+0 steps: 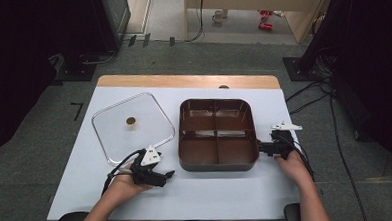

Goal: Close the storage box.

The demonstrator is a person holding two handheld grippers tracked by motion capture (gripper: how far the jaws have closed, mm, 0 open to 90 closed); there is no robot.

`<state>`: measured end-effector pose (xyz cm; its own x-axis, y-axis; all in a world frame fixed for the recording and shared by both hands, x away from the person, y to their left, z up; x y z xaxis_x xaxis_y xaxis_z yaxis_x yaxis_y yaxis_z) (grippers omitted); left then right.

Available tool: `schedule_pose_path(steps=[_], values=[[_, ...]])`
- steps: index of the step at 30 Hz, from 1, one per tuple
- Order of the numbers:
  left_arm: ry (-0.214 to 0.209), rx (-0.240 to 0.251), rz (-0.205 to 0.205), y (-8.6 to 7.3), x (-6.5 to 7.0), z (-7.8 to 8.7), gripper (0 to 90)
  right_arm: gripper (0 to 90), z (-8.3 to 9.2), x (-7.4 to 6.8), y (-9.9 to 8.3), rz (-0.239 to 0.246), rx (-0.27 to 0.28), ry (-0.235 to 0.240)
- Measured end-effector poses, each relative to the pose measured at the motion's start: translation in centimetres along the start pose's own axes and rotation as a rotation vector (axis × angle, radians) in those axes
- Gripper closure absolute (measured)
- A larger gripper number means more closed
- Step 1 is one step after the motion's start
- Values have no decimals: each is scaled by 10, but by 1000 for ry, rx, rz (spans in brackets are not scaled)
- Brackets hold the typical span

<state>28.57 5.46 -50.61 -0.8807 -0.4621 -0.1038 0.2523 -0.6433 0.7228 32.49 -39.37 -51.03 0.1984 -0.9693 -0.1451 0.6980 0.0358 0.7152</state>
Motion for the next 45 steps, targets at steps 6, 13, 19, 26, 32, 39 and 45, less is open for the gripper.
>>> schedule_pose_path(steps=[6, 13, 19, 26, 32, 39, 45], values=[[16, -8, 13, 1, 1, 0, 151, 150, 0, 0, 0, 0, 0, 0], [14, -14, 19, 1, 0, 0, 153, 150, 0, 0, 0, 0, 0, 0], [7, -27, 17, 2, -2, 3, 226, 150, 0, 0, 0, 0, 0, 0], [-4, -100, 9, 11, -7, 5, 253, 150, 0, 0, 0, 0, 0, 0], [-33, -117, 44, 20, -16, 11, 270, 150, 0, 0, 0, 0, 0, 0], [-41, -139, 91, 25, -28, 16, 297, 150, 0, 0, 0, 0, 0, 0], [3, -105, 75, 31, -39, 26, 341, 150, 0, 0, 0, 0, 0, 0]])
Point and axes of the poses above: each handheld gripper's, and its own axes: z roughly backward along the jaws, y roughly out of its top, x roughly to its right, the point moved 1 cm from there along -z, roughly forward along the jaws, and after that the axes turned 8 degrees about -z, right-handed, at the moved point
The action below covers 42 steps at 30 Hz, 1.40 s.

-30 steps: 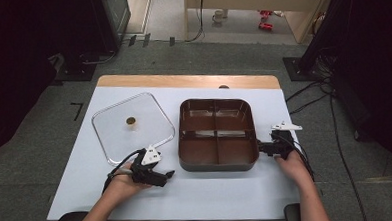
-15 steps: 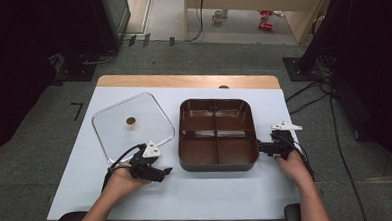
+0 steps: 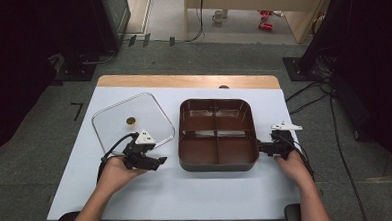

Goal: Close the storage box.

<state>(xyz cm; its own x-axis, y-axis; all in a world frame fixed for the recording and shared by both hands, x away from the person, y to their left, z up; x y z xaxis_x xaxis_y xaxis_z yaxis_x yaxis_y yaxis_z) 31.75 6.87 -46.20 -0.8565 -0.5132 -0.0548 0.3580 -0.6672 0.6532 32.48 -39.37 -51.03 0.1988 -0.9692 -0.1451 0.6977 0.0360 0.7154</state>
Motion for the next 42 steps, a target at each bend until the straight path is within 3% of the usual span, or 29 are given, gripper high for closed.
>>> schedule_pose_path(steps=[4, 9, 19, 25, 29, 35, 42], values=[[6, 2, 21, 0, -9, 5, 345, 150, 0, 0, 0, 0, 0, 0], [42, -9, 38, 1, -21, 9, 336, 150, 0, 0, 0, 0, 0, 0], [25, 22, 99, 5, -49, 11, 343, 150, 0, 0, 0, 0, 0, 0], [33, 34, 110, 10, -64, 9, 348, 150, 0, 0, 0, 0, 2, 1], [42, 24, 96, 14, -71, 5, 353, 150, 0, 0, 0, 0, 1, 1], [67, 50, 85, 19, -85, 6, 371, 150, 0, 0, 0, 0, 1, 1], [89, 49, 134, 14, -108, 7, 379, 150, 0, 0, 0, 0, 1, 1]])
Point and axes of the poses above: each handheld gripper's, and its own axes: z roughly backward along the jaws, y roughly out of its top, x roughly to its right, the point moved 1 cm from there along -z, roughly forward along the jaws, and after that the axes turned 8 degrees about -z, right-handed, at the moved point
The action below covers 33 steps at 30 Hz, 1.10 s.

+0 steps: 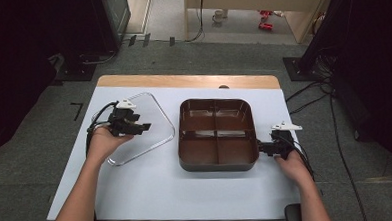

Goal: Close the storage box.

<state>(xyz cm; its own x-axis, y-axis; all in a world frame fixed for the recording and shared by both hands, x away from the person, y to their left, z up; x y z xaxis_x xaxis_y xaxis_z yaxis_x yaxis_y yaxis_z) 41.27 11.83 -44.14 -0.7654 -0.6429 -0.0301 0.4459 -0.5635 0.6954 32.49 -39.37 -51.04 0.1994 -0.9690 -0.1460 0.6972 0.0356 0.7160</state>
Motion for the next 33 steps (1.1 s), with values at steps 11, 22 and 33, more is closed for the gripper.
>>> schedule_pose_path(steps=[11, 22, 33], values=[[85, 6, 77, -14, -32, -4, 400, 149, 0, 0, 0, 0, 0, 1], [109, -49, 102, -30, -34, -16, 486, 150, 0, 0, 0, 0, 0, 0], [106, -60, 112, -35, -34, -19, 588, 149, 0, 0, 0, 1, 1, 1]])
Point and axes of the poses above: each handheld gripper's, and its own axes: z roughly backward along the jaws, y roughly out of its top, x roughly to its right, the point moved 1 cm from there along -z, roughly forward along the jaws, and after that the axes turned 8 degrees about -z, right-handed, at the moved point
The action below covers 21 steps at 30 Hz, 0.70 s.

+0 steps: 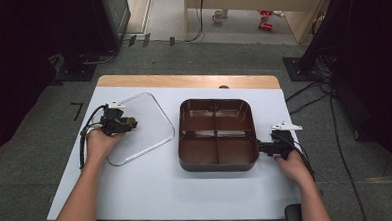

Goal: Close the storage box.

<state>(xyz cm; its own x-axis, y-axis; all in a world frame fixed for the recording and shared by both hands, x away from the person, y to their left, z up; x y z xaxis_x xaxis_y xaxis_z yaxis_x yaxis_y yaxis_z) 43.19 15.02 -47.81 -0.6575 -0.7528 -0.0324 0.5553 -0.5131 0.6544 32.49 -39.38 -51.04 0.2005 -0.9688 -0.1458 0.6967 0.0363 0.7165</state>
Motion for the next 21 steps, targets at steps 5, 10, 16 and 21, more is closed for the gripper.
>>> schedule_pose_path(steps=[5, 10, 16, 21], values=[[-7, 1, 11, 0, -1, 1, 592, 149, 0, 0, 0, 0, 0, 1], [-10, -13, 11, 2, -1, 3, 594, 148, 0, 0, 0, 0, 0, 2], [-1, -10, -5, 4, -4, 12, 595, 148, 0, 0, 0, -2, 0, 3], [-36, 13, 12, 6, -6, 23, 595, 147, 0, 0, 0, -2, 0, 3]])
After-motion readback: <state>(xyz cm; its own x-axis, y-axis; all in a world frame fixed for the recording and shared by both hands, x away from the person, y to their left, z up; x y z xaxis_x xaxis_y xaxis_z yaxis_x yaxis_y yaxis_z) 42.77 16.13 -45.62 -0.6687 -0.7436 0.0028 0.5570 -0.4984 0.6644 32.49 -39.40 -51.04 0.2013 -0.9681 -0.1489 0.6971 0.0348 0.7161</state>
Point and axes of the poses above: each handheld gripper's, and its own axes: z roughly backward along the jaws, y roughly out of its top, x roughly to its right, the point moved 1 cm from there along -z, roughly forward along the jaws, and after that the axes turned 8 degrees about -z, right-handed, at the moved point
